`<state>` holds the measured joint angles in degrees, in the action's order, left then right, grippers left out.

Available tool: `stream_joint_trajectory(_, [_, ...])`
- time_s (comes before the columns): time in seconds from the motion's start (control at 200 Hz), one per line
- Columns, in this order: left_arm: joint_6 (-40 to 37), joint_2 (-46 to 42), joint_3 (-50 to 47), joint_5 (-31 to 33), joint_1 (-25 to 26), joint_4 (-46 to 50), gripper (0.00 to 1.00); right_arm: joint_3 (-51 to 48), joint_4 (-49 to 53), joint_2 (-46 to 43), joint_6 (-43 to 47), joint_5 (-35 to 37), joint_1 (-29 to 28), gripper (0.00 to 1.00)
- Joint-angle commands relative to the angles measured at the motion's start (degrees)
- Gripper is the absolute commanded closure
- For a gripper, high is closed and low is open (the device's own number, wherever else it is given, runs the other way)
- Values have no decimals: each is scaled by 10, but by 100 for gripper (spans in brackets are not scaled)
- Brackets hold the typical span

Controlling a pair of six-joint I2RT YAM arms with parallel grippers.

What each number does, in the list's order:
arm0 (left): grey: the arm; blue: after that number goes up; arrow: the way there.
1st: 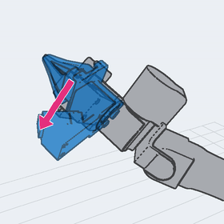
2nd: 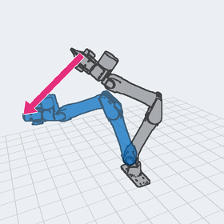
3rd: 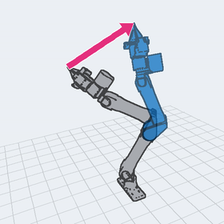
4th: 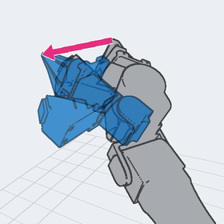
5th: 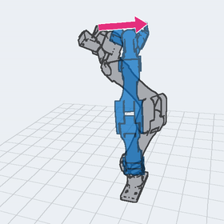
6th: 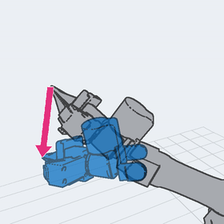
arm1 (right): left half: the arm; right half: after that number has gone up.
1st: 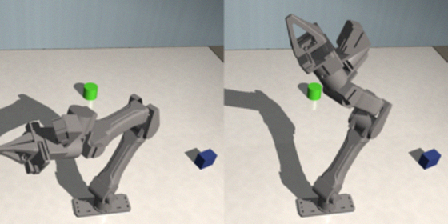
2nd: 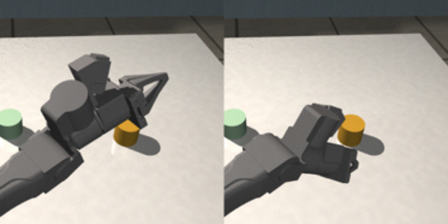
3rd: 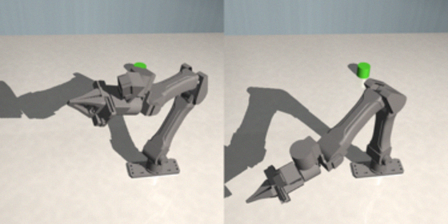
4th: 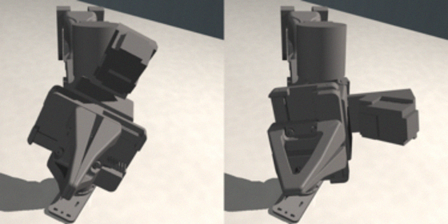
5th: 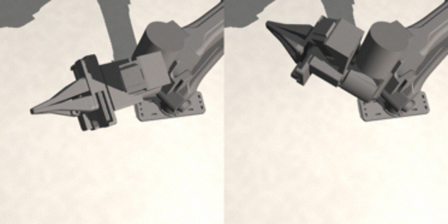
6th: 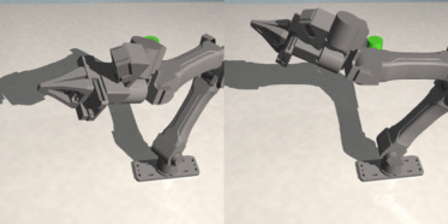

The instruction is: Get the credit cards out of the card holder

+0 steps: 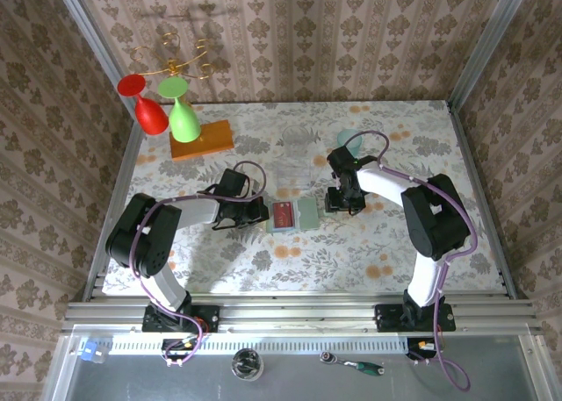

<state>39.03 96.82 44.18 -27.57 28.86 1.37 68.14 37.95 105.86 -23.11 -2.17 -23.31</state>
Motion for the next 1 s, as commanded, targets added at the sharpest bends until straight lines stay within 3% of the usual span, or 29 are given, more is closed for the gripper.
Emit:
stream_joint_trajectory(0.0, [7,9,-2,14,5,38,100,-13,25,7,15,36,-4,52])
stream_joint_trajectory(0.325, [3,-4,-6,18,5,51,100,-20,25,18,13,42,-28,65])
stream_joint_trajectory(0.78, [-12,-66,-30,44,1,95,100,-53,34,-28,-14,44,-77,67])
stream_joint_trajectory(0.995, [-9,-53,-29,26,1,85,100,-43,55,-16,-7,93,-77,67])
